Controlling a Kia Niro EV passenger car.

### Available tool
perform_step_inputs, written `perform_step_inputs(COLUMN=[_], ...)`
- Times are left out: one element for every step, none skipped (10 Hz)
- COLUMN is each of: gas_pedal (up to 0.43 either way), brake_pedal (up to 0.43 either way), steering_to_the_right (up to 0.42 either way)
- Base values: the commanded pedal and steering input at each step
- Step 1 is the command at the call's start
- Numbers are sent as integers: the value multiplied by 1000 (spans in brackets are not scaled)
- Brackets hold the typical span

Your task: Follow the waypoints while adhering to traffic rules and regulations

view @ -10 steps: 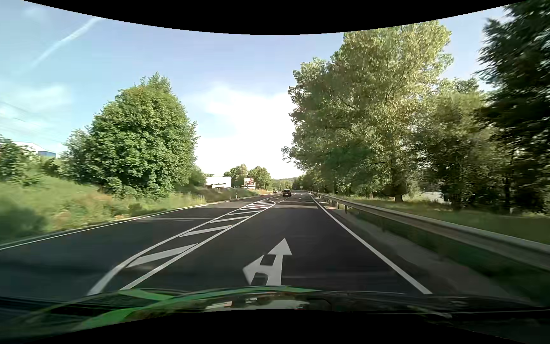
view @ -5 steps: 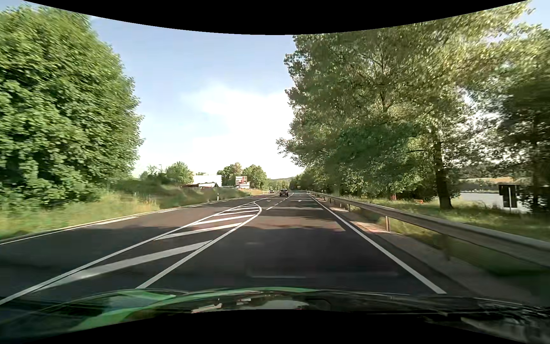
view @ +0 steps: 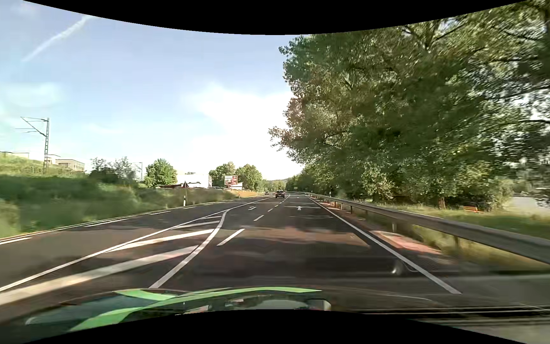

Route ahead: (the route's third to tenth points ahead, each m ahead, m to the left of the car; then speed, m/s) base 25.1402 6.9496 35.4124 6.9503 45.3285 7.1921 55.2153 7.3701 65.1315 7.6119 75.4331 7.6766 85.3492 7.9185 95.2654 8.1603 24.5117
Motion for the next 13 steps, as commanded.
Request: perform_step_inputs(gas_pedal=[350, 339, 339, 339, 319, 287, 287, 268, 248, 248, 248, 248, 248], brake_pedal=[0, 0, 0, 0, 0, 0, 0, 0, 0, 0, 0, 0, 0], steering_to_the_right=[6, 5, 4, 4, 4, 4, 4, 3, 3, 3, 3, 3, 3])
